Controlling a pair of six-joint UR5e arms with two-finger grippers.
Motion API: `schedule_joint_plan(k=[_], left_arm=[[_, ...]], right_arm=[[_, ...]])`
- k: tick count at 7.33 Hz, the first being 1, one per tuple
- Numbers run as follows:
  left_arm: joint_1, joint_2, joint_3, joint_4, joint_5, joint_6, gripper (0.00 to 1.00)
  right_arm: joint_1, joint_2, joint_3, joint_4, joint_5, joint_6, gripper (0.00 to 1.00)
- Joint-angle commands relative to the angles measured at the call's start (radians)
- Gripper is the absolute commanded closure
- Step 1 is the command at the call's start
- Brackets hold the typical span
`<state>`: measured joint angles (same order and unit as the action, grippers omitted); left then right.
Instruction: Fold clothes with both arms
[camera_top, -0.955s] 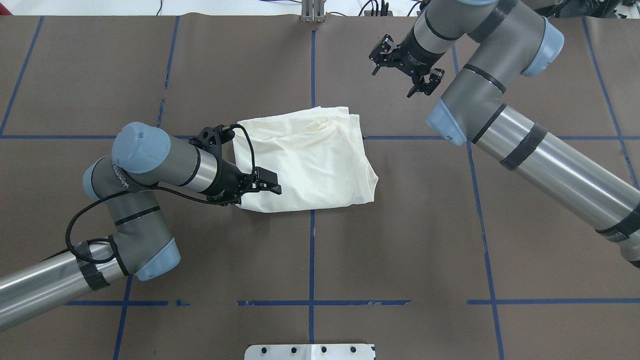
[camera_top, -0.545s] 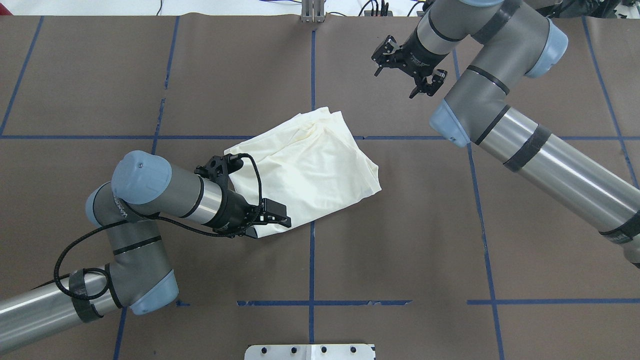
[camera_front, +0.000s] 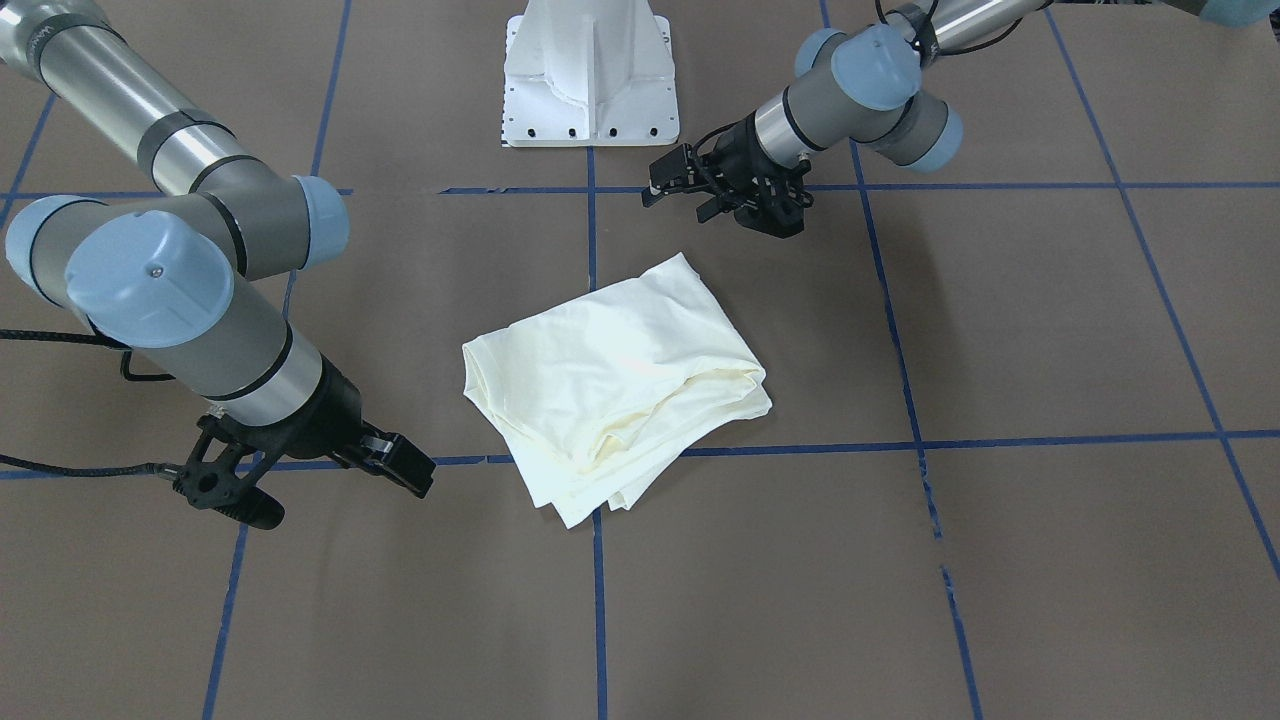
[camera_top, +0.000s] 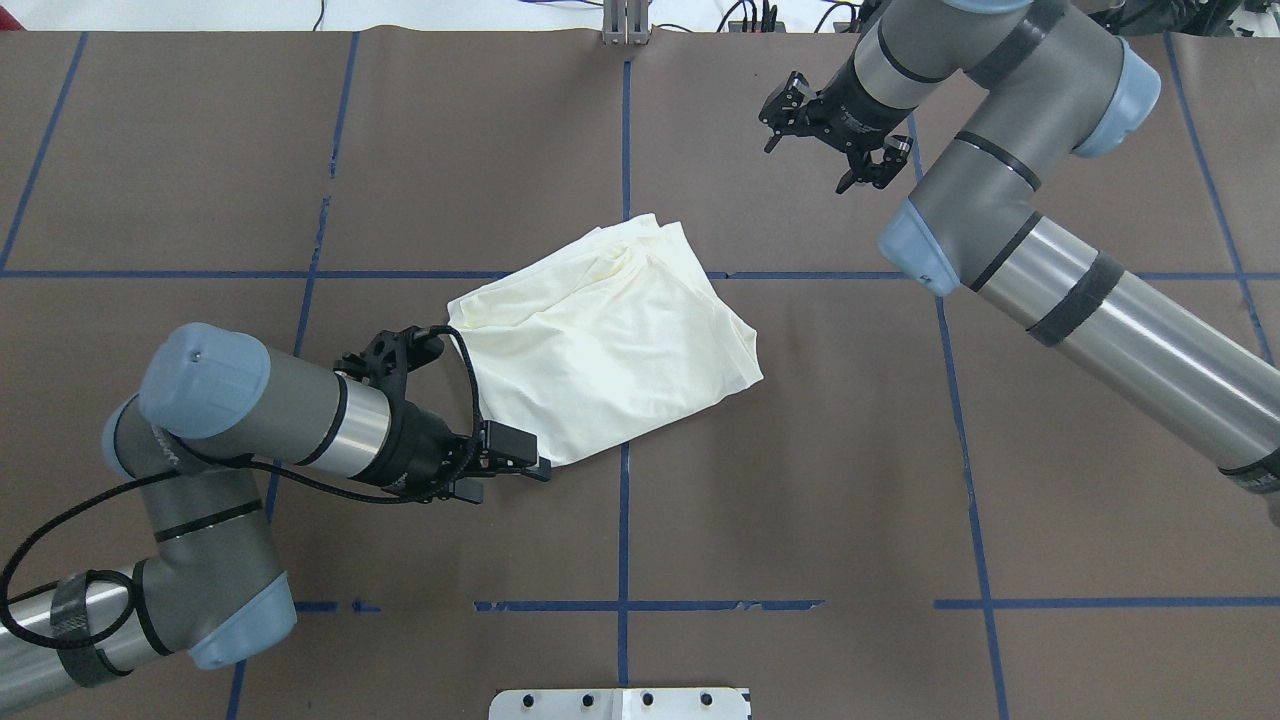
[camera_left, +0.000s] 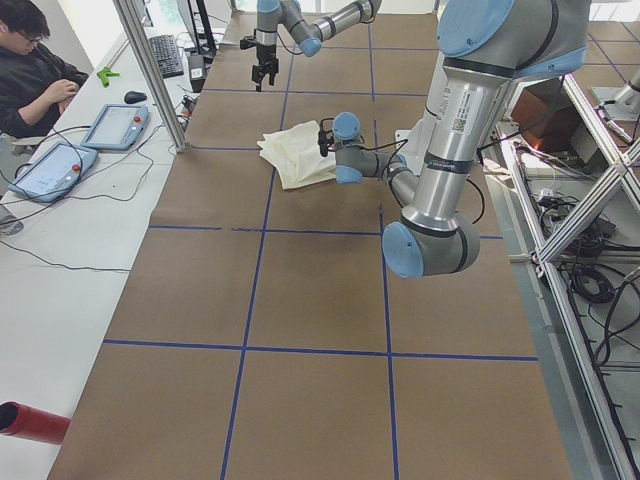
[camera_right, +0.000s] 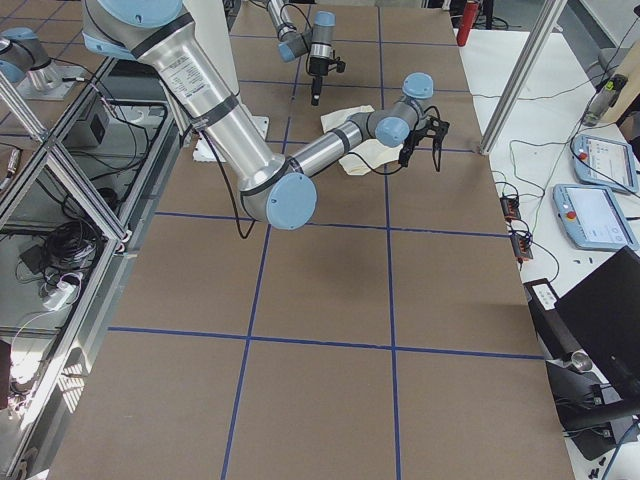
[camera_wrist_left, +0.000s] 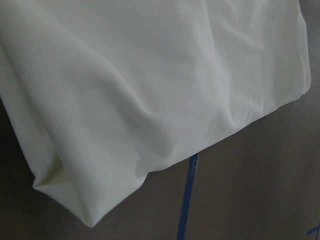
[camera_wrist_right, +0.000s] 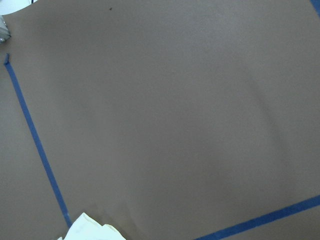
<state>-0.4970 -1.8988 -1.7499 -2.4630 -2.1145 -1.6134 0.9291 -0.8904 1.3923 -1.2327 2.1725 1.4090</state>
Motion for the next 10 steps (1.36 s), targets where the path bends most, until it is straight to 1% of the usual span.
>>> schedule_joint_plan(k=[1,2,3,4,5,6,7,8,9,10], left_arm=[[-0.145,0.045,-0.042,0.047,-0.075,0.100,0.00],[-0.211,0.085,-0.068,0.080,-0.085,0.200,0.00],[-0.312,0.111,-0.098,0.143,-0.093,0.321,0.00],[-0.418,0.142,-0.127,0.229,-0.105,0.474,0.00],[-0.508,0.142,-0.131,0.369,-0.104,0.651,0.00],[-0.611,0.138,-0.123,0.536,-0.096,0.849,0.00],[-0.693,0.133,-0.111,0.673,-0.091,1.065,0.00],[-0.766,0.141,-0.077,0.744,-0.093,1.222,0.00],[-0.823,0.145,-0.038,0.774,-0.097,1.342,0.00],[-0.854,0.177,-0.001,0.791,-0.099,1.471,0.00]], right_arm=[[0.043,-0.098,0.115,-0.087,0.000,-0.207,0.00],[0.084,-0.120,0.173,-0.208,0.000,-0.354,0.00],[0.121,-0.158,0.225,-0.309,-0.003,-0.512,0.00],[0.163,-0.200,0.252,-0.356,-0.003,-0.650,0.00],[0.193,-0.278,0.273,-0.360,-0.003,-0.777,0.00],[0.238,-0.341,0.284,-0.360,-0.002,-0.874,0.00],[0.285,-0.419,0.298,-0.361,0.000,-0.981,0.00],[0.351,-0.496,0.303,-0.363,0.024,-1.106,0.00],[0.416,-0.575,0.301,-0.358,0.117,-1.209,0.00],[0.489,-0.660,0.303,-0.352,0.171,-1.305,0.00]])
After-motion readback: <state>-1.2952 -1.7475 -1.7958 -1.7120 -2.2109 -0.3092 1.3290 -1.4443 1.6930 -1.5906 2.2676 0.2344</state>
